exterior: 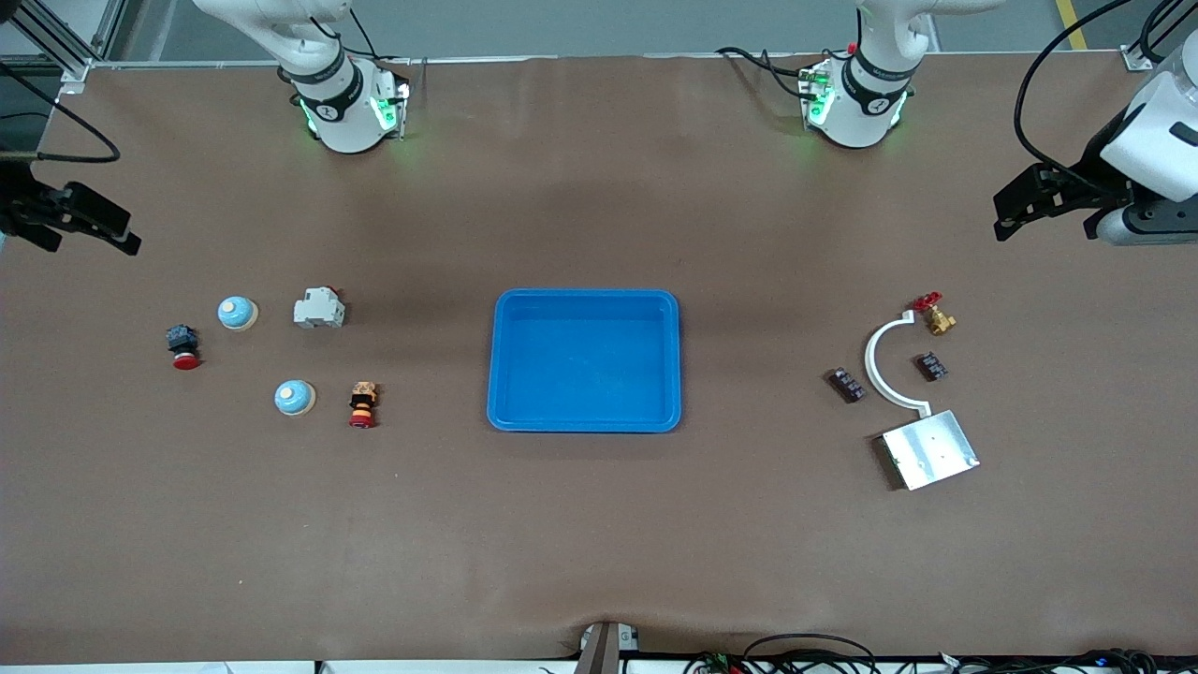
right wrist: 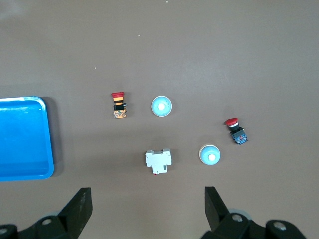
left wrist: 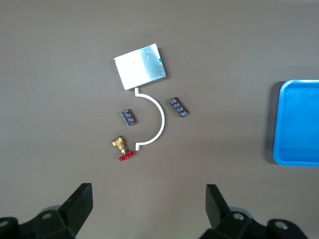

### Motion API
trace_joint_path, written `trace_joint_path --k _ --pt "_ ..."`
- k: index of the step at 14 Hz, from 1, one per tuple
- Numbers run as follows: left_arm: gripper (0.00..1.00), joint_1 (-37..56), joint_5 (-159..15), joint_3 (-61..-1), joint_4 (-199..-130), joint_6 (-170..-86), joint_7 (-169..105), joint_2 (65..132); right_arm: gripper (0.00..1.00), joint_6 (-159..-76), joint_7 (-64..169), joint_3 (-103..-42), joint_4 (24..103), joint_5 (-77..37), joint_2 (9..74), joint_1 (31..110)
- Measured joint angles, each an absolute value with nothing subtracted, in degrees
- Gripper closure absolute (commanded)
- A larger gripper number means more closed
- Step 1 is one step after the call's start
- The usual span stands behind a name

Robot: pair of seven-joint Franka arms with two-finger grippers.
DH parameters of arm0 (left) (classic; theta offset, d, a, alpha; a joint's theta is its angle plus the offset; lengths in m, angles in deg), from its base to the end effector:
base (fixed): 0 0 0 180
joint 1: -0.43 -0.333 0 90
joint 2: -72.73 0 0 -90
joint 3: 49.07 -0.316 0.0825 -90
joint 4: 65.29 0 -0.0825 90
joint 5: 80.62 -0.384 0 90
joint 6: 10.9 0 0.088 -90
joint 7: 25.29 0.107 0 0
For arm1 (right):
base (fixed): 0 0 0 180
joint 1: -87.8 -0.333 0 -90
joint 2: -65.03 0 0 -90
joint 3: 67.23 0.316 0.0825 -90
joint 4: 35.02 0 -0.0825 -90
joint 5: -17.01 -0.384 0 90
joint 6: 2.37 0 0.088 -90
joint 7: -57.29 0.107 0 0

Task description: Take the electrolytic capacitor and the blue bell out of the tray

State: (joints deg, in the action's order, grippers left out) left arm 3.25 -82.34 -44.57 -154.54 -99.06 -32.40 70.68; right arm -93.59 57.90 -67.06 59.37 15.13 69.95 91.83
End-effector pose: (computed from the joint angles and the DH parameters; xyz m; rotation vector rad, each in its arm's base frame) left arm 0.5364 -0.0664 0.6474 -3.1110 0.0038 -0.0321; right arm 0.5286 -0.0321 0.6368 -3.1072 0.1216 -0.0489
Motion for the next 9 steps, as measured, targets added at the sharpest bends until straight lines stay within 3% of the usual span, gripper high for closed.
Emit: trace_joint_path --k 9 --pt "0.0 3.49 -82.17 -44.14 -153.68 -99.0 -33.5 70.68 0.0 -90.59 57.9 -67.3 59.37 15.57 72.35 92.85"
